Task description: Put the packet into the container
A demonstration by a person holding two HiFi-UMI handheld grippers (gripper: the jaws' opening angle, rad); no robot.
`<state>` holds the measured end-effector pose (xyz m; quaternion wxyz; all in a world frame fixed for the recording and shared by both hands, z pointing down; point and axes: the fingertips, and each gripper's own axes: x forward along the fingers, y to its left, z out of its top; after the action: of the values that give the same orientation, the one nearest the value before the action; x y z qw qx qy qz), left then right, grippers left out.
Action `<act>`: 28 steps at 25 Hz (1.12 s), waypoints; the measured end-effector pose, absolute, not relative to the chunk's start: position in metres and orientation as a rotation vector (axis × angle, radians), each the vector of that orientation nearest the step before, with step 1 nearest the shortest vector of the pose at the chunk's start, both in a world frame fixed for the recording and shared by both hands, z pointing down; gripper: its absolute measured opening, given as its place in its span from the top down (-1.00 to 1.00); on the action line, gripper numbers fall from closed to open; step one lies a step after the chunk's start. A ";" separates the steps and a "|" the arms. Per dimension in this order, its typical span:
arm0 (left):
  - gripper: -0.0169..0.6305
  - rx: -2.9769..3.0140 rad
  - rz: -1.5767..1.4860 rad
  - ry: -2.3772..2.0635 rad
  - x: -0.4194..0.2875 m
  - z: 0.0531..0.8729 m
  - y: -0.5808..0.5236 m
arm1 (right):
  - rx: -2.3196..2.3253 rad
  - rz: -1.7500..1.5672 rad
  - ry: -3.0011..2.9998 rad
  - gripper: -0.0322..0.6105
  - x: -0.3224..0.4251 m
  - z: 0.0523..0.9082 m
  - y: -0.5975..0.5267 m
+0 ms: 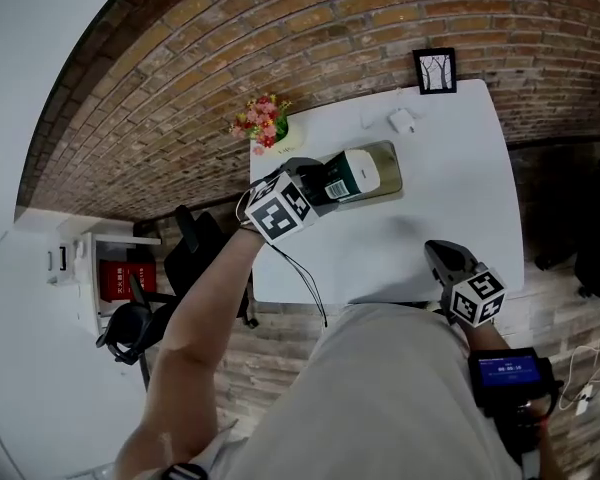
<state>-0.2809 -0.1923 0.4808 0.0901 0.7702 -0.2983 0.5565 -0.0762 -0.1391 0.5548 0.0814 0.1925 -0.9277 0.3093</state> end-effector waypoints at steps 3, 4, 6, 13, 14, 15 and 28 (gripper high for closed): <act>-0.09 2.272 1.692 -0.840 -0.281 0.491 -0.209 | 0.595 0.942 -2.761 0.87 -0.072 0.559 -0.144; -0.09 2.266 1.706 -0.823 -0.280 0.495 -0.214 | 0.601 0.948 -2.758 0.87 -0.070 0.560 -0.145; -0.09 2.255 1.729 -0.792 -0.277 0.504 -0.221 | 0.617 0.961 -2.749 0.87 -0.067 0.562 -0.146; -0.09 2.201 1.775 -0.679 -0.278 0.532 -0.232 | 0.666 0.982 -2.726 0.87 -0.066 0.567 -0.156; -0.09 2.190 1.788 -0.674 -0.279 0.536 -0.233 | 0.663 0.979 -2.725 0.87 -0.067 0.567 -0.158; -0.09 2.187 1.800 -0.668 -0.278 0.540 -0.234 | 0.661 0.978 -2.721 0.88 -0.065 0.569 -0.158; -0.09 2.087 1.933 -0.544 -0.276 0.589 -0.232 | 0.663 1.028 -2.690 0.87 -0.064 0.583 -0.153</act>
<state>-0.2759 -0.2321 0.5889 0.1225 0.7153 -0.1863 0.6623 -0.0645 -0.1532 0.5830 0.0933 0.2233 -0.9063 0.3464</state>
